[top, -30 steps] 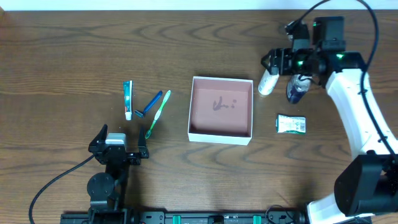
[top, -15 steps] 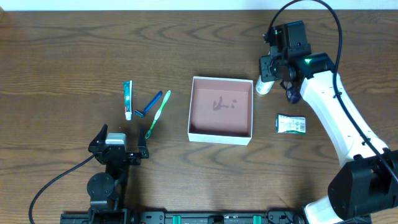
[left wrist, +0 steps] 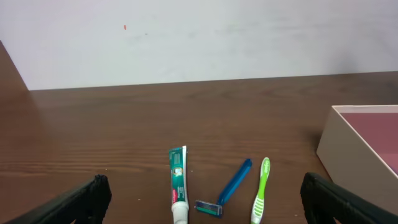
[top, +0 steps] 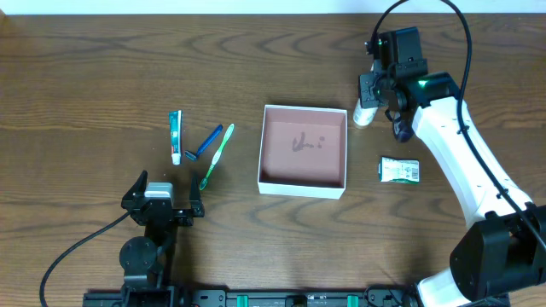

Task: Pack container
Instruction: 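Carry the white tube over the box and lower it inside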

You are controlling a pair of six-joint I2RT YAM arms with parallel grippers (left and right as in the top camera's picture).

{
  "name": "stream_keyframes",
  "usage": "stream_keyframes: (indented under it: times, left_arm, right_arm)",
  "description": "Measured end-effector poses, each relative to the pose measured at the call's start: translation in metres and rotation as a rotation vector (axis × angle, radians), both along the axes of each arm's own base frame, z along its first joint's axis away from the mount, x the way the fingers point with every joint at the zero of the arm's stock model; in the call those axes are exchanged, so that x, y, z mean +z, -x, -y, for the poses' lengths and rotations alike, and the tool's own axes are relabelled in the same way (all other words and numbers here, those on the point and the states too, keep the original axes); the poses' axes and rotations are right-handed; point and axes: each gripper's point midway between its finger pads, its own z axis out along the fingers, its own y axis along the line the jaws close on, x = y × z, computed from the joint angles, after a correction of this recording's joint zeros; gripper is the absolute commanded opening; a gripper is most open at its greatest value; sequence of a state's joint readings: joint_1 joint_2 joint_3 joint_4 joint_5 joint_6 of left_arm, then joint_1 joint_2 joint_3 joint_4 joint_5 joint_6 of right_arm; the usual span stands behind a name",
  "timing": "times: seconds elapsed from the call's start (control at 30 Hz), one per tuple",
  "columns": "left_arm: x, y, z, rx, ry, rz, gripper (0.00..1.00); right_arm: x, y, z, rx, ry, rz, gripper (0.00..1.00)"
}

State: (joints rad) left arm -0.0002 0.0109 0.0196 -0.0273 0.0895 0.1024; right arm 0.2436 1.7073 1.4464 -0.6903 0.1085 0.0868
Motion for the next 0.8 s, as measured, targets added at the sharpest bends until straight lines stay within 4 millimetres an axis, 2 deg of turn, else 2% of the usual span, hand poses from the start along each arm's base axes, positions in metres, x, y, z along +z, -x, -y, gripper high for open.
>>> stream_keyframes:
  times: [0.23,0.37,0.53,0.67,0.8]
  left_arm:
    - [0.0,0.0,0.0,0.0,0.0,0.0,0.98]
    - [0.0,0.0,0.0,0.0,0.0,0.0,0.98]
    - [0.0,0.0,0.0,0.0,0.0,0.0,0.98]
    - [0.0,0.0,0.0,0.0,0.0,0.0,0.98]
    - [0.0,0.0,0.0,0.0,0.0,0.0,0.98]
  right_arm:
    - [-0.001,0.009,0.002,0.0,0.011,-0.043,0.01]
    - [0.013,0.017,0.005,-0.003,0.021,-0.078,0.01]
    - [0.062,0.027,0.01,-0.039,0.006,-0.055,0.01]
    - [0.115,0.043,0.014,-0.091,-0.045,0.018,0.01]
    - [0.147,0.058,0.003,-0.107,-0.103,0.086,0.01]
